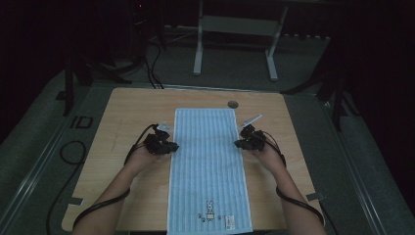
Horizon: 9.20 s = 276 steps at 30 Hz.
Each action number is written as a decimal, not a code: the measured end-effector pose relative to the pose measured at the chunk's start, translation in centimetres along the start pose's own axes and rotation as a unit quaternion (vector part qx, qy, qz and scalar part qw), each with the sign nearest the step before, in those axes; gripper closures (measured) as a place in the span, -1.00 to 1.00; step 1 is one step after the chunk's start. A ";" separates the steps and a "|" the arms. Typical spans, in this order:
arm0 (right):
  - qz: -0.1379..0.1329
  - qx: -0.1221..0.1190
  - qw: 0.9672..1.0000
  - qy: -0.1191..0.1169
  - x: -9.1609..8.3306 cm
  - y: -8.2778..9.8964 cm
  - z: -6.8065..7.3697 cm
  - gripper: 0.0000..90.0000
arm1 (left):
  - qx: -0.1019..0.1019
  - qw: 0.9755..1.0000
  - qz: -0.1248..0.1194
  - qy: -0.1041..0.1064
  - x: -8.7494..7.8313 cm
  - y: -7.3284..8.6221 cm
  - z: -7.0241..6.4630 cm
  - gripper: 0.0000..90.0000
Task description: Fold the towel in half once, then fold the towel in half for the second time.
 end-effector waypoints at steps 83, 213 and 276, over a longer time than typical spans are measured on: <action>-0.038 0.017 0.999 0.007 -3.0 1.2 0.4 0.41 | 0.002 0.999 0.032 -0.022 -2.5 1.4 -0.7 0.39; -0.129 -0.053 0.988 -0.059 -11.3 9.8 9.1 0.83 | 0.084 0.992 -0.081 0.052 -7.8 4.6 -11.9 0.89; -0.042 0.018 0.997 -0.063 -3.6 6.5 -1.0 0.16 | 0.006 1.000 -0.008 0.019 -3.9 4.8 -2.0 0.02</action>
Point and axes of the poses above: each handheld gripper's, and its own axes: x roughly forward along the jaws, y roughly out of its underside, z roughly to its left, the point moved 6 cm from there along x, roughly forward along the jaws, and after that the axes turned 2 degrees about x, right-handed, at the moved point
